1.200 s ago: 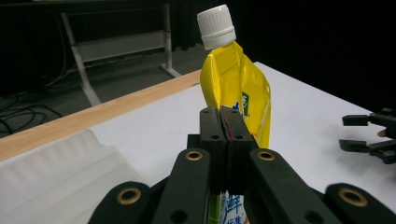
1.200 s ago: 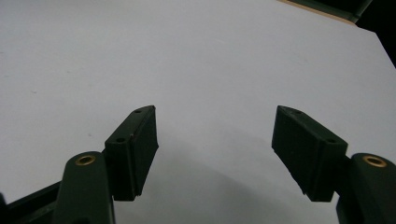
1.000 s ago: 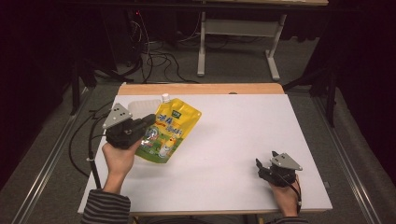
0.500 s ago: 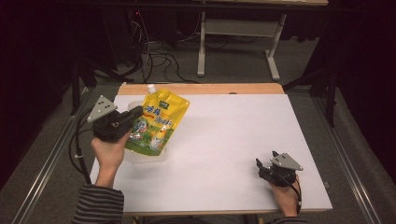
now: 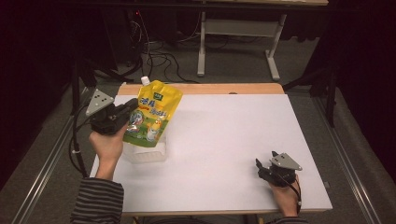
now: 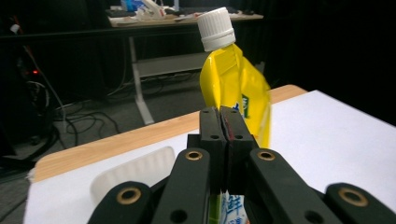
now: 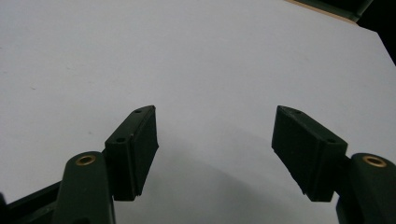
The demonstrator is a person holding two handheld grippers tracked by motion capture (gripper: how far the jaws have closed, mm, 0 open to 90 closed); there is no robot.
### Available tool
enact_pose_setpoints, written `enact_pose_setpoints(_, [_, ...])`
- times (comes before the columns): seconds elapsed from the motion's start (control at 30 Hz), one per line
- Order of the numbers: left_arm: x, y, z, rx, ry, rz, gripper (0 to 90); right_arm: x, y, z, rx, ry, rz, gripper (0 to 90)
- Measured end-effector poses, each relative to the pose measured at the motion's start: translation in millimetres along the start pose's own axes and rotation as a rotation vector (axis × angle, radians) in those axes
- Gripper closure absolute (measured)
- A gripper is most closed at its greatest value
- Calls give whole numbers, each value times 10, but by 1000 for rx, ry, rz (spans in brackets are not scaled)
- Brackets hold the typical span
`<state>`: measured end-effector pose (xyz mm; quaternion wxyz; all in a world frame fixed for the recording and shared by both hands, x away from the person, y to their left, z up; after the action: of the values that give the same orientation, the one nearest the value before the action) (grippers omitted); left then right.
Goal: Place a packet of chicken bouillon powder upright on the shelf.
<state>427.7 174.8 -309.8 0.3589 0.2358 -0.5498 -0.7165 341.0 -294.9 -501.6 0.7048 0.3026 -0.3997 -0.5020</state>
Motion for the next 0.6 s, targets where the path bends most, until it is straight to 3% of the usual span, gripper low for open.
enact_pose_setpoints(0.2, [-52, -105, -120, -61, 49, -33, 892, 5, 0, 4, -2, -1, -4, 317])
enact_pose_setpoints(0.43, [-71, -249, -322, -108, 55, -34, 889, 7, -1, 1, -4, -3, 0, 316])
enact_pose_setpoints(0.6, [-41, -286, -441, -116, 72, -57, 885, 3, 0, -2, -1, -1, 0, 316])
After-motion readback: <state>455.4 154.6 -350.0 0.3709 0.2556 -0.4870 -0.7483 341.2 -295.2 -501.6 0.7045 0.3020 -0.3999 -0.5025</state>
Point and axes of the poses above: each handheld gripper's, and its own axes: z roughly backward along the jaws, y roughly out of its top, x roughly to its right, the point moved 4 cm from there along -z, roughly forward along the jaws, and after that the axes turned 7 degrees about -y, right-handed, at the moved point
